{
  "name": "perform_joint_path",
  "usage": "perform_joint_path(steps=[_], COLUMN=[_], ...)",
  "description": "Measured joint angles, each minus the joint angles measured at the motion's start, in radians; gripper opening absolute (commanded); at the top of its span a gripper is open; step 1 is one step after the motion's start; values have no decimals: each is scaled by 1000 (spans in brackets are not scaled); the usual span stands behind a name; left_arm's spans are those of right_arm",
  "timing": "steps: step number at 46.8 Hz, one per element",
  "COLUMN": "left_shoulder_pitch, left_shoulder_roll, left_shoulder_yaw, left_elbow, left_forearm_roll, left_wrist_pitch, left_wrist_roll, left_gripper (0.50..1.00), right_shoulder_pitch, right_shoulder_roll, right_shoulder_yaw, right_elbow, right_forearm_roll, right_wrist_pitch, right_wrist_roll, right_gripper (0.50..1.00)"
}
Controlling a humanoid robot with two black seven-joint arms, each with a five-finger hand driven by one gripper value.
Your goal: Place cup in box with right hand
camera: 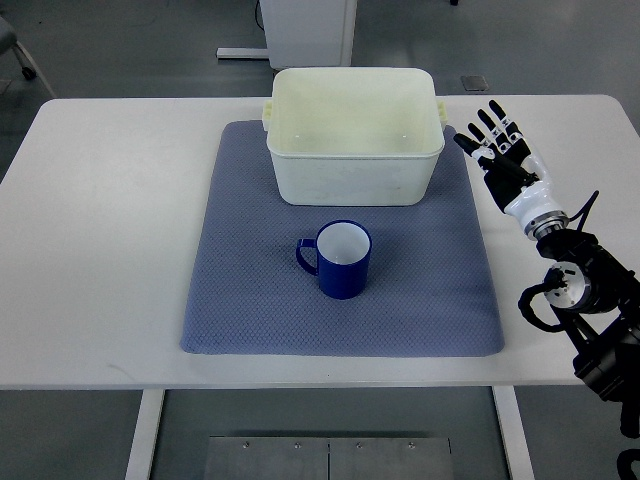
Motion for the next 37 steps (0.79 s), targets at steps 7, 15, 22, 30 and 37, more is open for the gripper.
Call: perform_joint_path(steps=[7, 15, 22, 30, 37], left_shoulder_pitch=[0, 0, 0, 0, 0], left_shoulder_roll=[0, 0, 0, 0, 0], left_shoulder_yaw=[-1, -1, -1, 0, -1], left_elbow=[0, 0, 0, 0, 0], left_forearm_roll=[0, 0, 0, 0, 0], left_wrist_pitch=[0, 0, 0, 0, 0], left_wrist_roll=[0, 0, 0, 0, 0], left_gripper=[1000, 1000, 1000, 1000, 1000], right_shoulder_pitch=[0, 0, 0, 1, 1], right_shoulder_roll=[-3, -8, -11, -13, -13], right_shoulder_yaw=[-1, -1, -1, -1, -2], right_elbow=[2, 2, 1, 1, 3], right_forearm_roll=[0, 0, 0, 0, 0], right_wrist_pitch=[0, 0, 0, 1, 3], right_wrist_roll=[1, 1, 2, 3, 3], right_gripper=[1000, 1000, 1000, 1000, 1000])
